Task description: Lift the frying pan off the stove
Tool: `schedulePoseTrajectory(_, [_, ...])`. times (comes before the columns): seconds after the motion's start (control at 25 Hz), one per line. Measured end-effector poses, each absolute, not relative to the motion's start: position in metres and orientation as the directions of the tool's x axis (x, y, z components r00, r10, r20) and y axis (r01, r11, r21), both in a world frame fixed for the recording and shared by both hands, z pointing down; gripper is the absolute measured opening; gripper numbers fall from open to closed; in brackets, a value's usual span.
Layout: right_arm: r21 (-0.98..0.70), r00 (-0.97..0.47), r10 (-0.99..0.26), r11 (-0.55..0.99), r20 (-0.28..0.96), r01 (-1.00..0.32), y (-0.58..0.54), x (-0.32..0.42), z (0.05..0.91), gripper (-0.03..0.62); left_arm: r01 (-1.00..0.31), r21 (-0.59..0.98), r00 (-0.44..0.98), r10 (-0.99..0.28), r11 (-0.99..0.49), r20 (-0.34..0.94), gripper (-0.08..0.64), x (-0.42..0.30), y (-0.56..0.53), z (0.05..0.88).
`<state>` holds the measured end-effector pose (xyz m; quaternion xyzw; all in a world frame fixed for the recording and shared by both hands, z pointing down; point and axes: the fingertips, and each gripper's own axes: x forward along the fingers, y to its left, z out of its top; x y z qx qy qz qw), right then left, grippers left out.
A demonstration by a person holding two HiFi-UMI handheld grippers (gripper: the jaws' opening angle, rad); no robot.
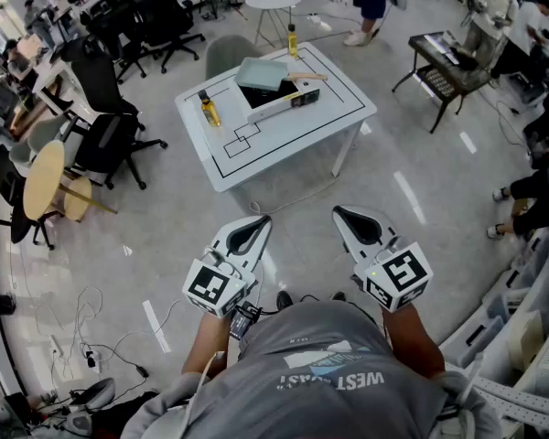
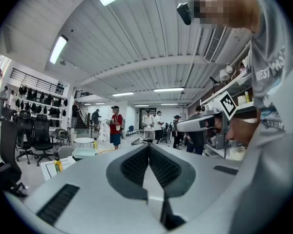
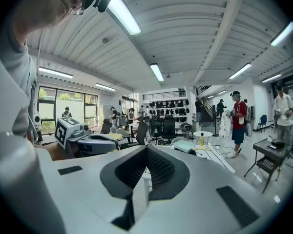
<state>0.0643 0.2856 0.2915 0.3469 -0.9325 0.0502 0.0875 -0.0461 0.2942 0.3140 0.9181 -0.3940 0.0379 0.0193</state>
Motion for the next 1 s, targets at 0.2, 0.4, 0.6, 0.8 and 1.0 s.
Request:
schedulePoseTrajectory(0.2, [-0.037,-0.740,-0.641,0.750,0.203,-0.660,0.2817,0.0627,0.2964,0.009,-0.724,-0.001,0.687,-0.722,-0.689,0.088,0.000,-0.0502,0.2895,0.3174])
schedulePoseTrajectory(0.4, [-0.040,-0.741,-0.638,0.751,0.208,-0.659,0.2810,0.0607,0.2970,0.009,-0.727,0.001,0.683,-0.724,-0.686,0.098,0.000,-0.0516,0.2875,0.3178])
schedulePoseTrajectory(0.6, [-0.046,-0.738,-0.641,0.747,0.211,-0.663,0.2780,0.0616,0.3005,0.009,-0.720,-0.002,0.691,-0.717,-0.694,0.096,0.000,-0.0509,0.2853,0.3217])
schedulePoseTrajectory(0.8, [-0.056,-0.736,-0.642,0.744,0.214,-0.666,0.2778,0.0602,0.3000,0.009,-0.726,0.005,0.684,-0.721,-0.688,0.107,0.000,-0.0529,0.2842,0.3197])
schedulePoseTrajectory(1.0, [-0.059,-0.734,-0.642,0.742,0.222,-0.667,0.2757,0.0579,0.3010,0.009,-0.723,0.007,0.687,-0.717,-0.691,0.116,0.000,-0.0552,0.2831,0.3218])
